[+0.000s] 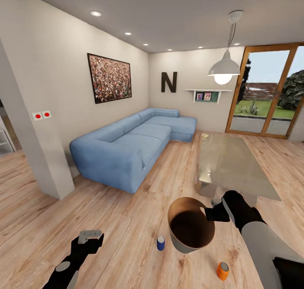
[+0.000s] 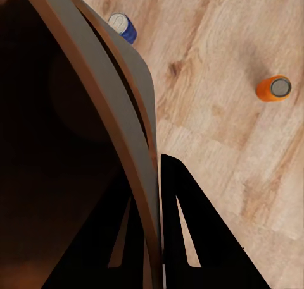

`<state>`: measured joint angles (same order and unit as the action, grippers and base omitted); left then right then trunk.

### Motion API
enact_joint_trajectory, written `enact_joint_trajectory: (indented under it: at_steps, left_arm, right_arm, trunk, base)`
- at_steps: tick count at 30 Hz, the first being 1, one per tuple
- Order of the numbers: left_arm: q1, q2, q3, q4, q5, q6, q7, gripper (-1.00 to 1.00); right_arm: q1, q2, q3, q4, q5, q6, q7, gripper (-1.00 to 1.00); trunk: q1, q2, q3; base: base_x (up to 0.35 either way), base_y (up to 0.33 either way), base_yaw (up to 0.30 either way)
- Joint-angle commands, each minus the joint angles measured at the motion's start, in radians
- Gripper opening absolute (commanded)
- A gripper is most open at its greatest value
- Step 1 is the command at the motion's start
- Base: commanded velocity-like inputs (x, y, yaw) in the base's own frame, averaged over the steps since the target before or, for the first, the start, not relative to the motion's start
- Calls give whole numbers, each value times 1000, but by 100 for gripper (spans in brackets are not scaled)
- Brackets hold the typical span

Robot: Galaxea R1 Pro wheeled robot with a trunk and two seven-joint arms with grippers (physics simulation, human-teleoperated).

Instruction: Put the three can of soda from the living room inside the tash can in the kitchen.

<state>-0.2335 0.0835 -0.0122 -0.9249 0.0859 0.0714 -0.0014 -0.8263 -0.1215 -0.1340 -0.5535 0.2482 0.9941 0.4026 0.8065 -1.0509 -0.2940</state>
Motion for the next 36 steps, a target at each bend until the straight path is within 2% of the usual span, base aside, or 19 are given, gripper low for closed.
enact_joint_trajectory:
  at_steps: [1,17,36]
  left_arm:
    - [0,0,0,0,0,1,0,100]
    - [-1,-1,-1,13,0,3,-1,100]
    - [-1,-1,0,15,0,-3,-2,100]
  right_arm:
    - [-1,0,-3,0,-25,4,5,-100]
    - [-1,2,-2,0,-25,2,3,-100]
    - [-1,0,-3,0,-26,3,2,-100]
  trunk:
    - [0,0,0]
    - [0,0,0]
    - [0,0,3]
  base:
    - [99,0,-12]
    - [296,0,-15]
    - [203,0,-237]
